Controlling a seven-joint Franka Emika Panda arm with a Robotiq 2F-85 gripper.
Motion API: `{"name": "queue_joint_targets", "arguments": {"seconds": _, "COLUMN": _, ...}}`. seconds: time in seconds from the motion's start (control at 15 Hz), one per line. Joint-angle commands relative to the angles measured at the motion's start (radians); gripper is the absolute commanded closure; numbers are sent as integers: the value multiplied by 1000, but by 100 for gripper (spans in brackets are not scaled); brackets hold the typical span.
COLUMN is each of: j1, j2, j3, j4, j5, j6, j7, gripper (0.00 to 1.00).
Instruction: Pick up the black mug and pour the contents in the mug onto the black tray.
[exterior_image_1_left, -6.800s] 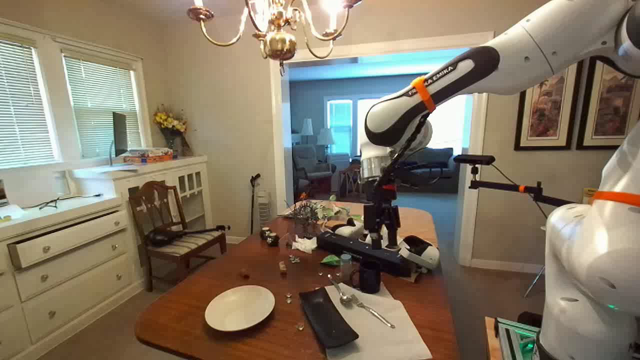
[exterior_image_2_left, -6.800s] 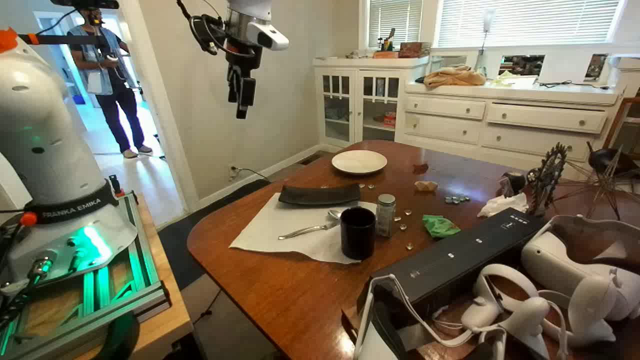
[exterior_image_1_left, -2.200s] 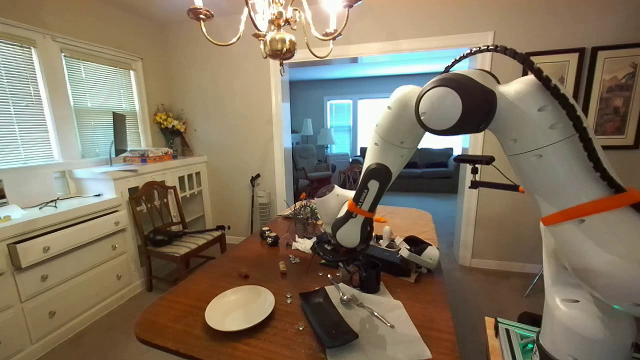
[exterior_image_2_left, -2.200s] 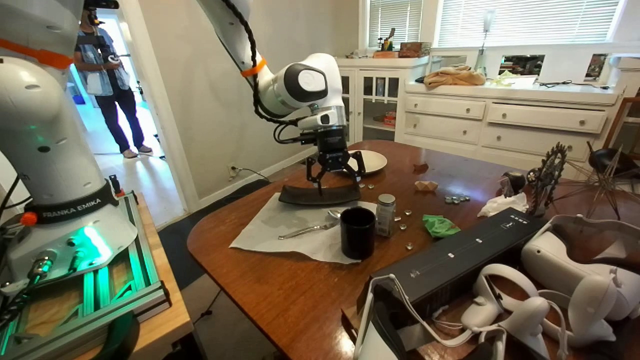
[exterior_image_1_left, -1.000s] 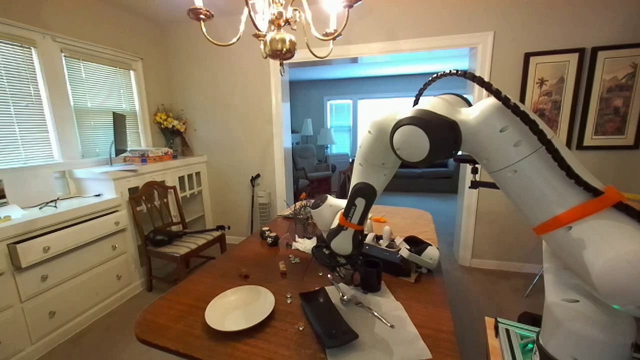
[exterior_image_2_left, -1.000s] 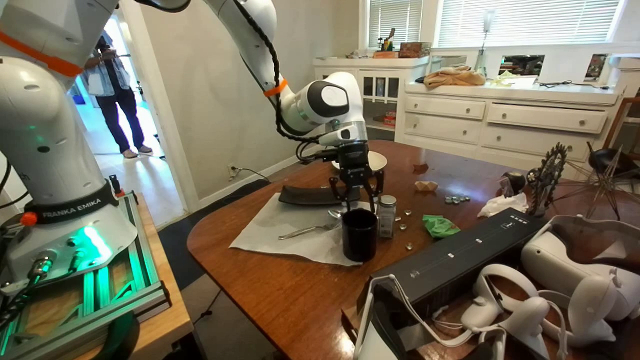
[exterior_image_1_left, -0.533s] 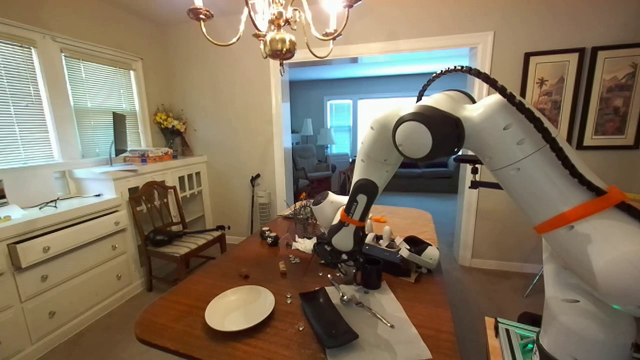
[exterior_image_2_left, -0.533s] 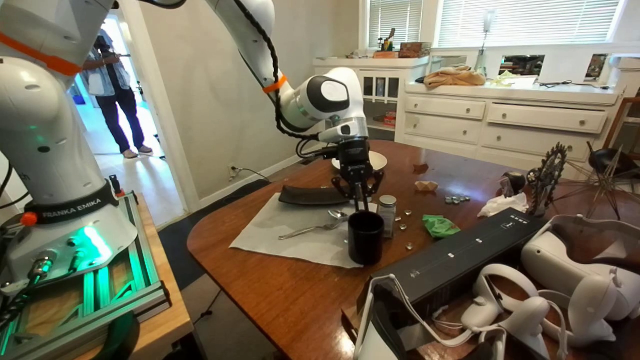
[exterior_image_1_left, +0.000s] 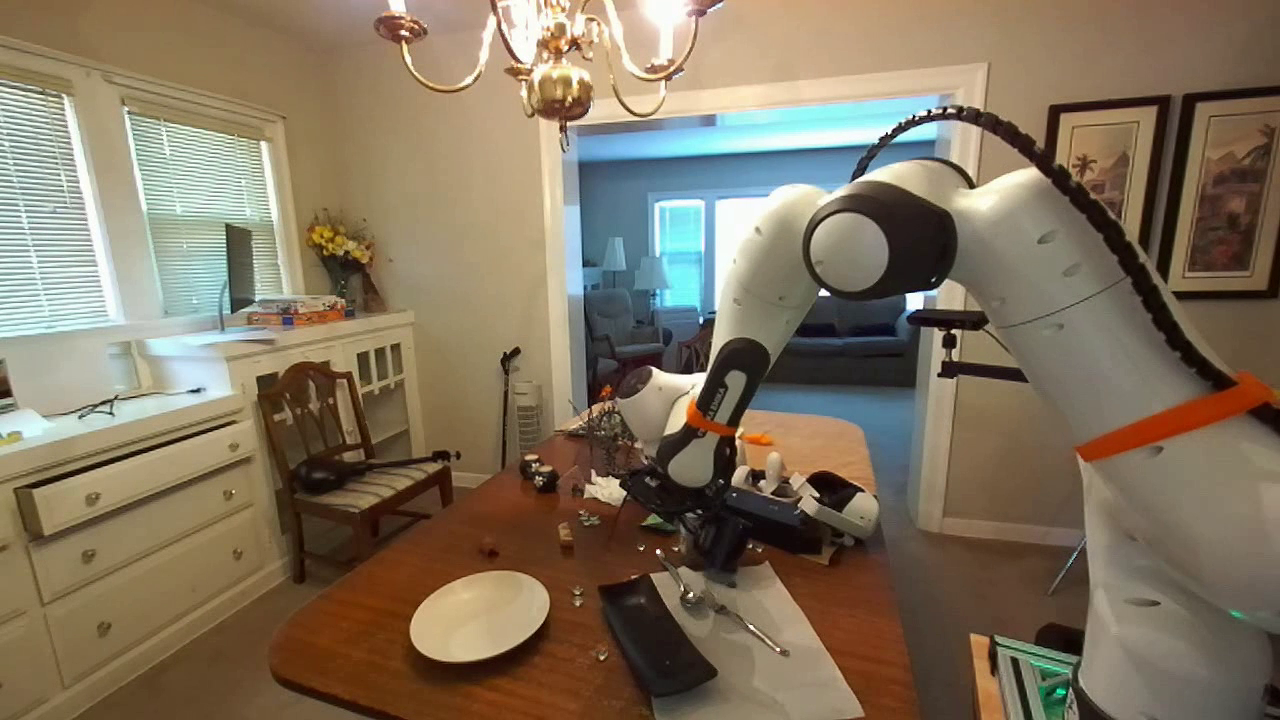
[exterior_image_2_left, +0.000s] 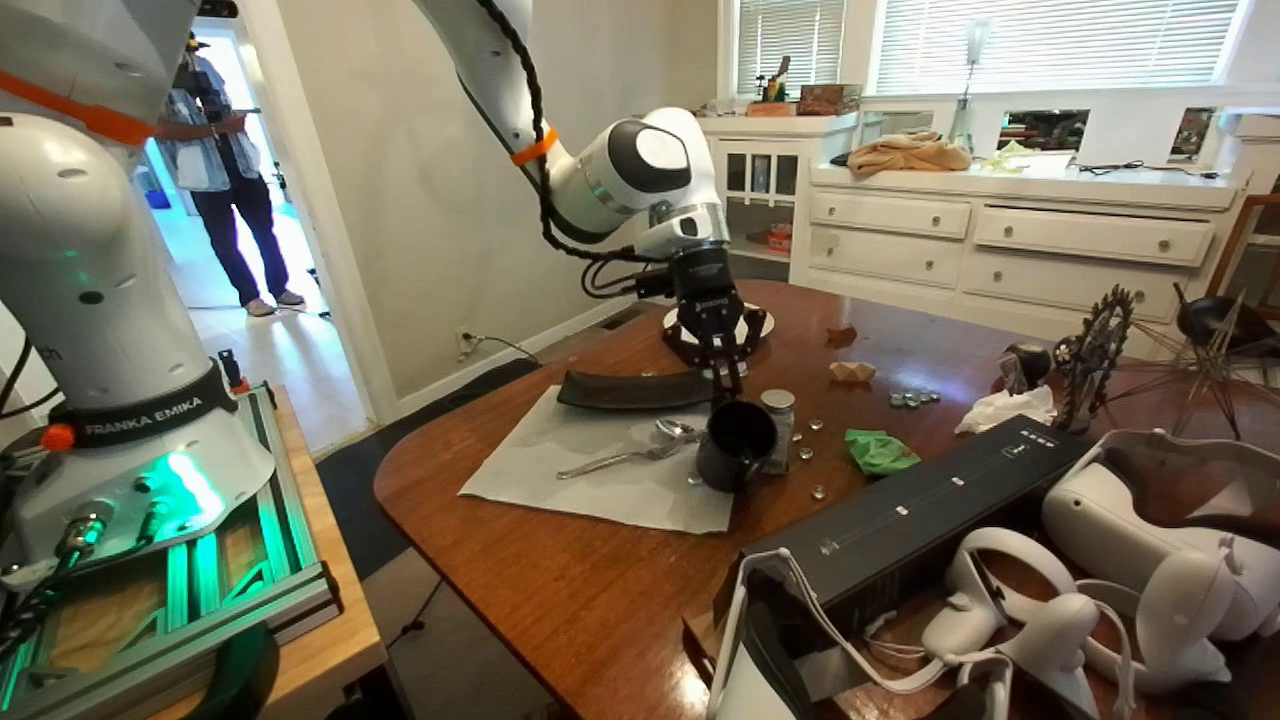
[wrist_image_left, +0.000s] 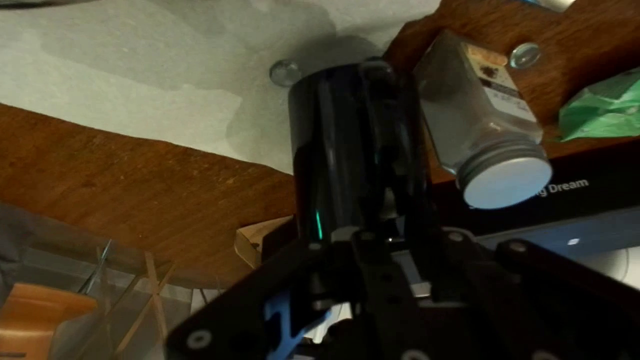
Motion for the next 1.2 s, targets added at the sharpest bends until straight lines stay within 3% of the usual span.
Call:
{"name": "queue_joint_targets", "arguments": {"seconds": 0.0, "j1": 30, "j2": -109, "j3": -6, "j4": -62, "j5": -124, "j6": -21, "j7": 21, "gripper": 95}}
{"name": "queue_joint_targets", "arguments": {"seconds": 0.27, "j1": 6, "j2": -151, "j3": 39, "j4": -89, "j5": -214, "j6": -38, "j7": 23, "gripper": 95}}
{"name": "queue_joint_targets", "arguments": {"seconds": 0.67, "j1": -37, "j2": -189, "j3": 111, "j4": -135, "j5": -231, "j6": -36, "j7": 14, "gripper": 95}}
{"name": "queue_joint_targets", "arguments": {"seconds": 0.93, "j1": -47, "j2": -181, "j3": 106, "j4": -129, "j5": -310, "j6": -28, "j7": 50, "gripper": 95}}
{"name": "queue_joint_targets", "arguments": {"seconds": 1.13, "j1": -60, "j2": -162, "j3": 88, "j4": -120, "j5": -457, "j6": -14, "j7": 106, "gripper": 95}}
